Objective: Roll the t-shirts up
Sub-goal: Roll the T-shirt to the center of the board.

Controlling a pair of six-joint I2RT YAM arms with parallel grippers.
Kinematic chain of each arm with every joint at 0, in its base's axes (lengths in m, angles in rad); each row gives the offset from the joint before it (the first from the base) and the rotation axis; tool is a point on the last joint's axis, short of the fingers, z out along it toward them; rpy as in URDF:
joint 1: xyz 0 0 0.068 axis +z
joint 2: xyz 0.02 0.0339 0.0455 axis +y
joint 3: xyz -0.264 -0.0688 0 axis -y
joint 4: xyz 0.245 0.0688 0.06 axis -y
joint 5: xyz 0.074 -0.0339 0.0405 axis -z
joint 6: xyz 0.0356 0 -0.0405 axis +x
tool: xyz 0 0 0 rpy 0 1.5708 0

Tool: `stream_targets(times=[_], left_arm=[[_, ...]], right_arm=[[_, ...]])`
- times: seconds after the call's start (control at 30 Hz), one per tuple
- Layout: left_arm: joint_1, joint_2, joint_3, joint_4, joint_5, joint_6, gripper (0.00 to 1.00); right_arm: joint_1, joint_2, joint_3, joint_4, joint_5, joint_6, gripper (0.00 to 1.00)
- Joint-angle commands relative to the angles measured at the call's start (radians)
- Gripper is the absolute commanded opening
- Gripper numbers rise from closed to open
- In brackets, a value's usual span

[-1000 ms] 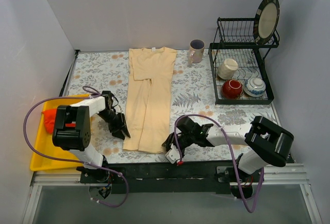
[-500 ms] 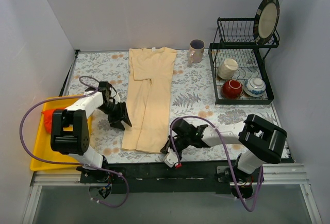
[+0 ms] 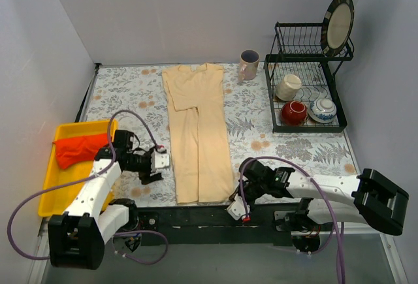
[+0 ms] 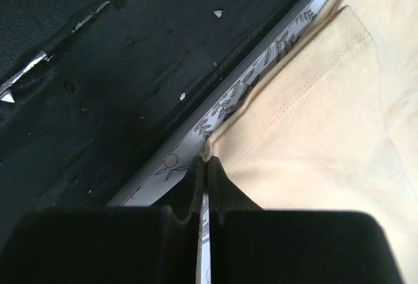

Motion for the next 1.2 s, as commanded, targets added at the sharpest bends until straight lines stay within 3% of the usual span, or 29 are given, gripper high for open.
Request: stream_targets(times=[0.0,0.03,0.1,0.13,0.37,0.6,0.8,0.97,1.17], left_arm=[[0.008,-0.052,-0.091,0.045,0.238,0.459,0.60],[0.006,-0.005,-0.080,-0.112,0.284,0.628,0.58],[0.006,0.040,-0.097,-0.266,0.332,0.866,0.58],[0.006,0.052,-0.121,-0.326,0.320,1.052,0.58],[0.000,-0.015,-0.281,-0.251,0.361,1.269,0.60],[-0.028,-0.020,-0.281,-0.206,0.366,1.203,0.56],[-0.080,0.032,-0.258,-0.184,0.358,1.232,0.56],[-0.173,0.051,-0.238,-0.071,0.334,1.055,0.52],[-0.186,0.028,-0.293,-0.026,0.294,1.097,0.50]], right_arm=[[-0.002,-0.040,-0.047,-0.114,0.043,0.146,0.01],[-0.004,-0.045,-0.045,-0.110,0.049,0.167,0.01],[-0.004,-0.040,-0.036,-0.127,0.050,0.203,0.01],[-0.004,-0.042,-0.036,-0.127,0.050,0.217,0.01],[-0.004,-0.050,-0.045,-0.133,0.058,0.269,0.01],[-0.002,-0.022,-0.025,-0.121,0.058,0.300,0.01],[-0.004,0.010,0.001,-0.126,0.053,0.302,0.01],[-0.004,0.030,0.021,-0.138,0.053,0.316,0.01],[-0.004,0.033,0.021,-0.138,0.060,0.335,0.01]])
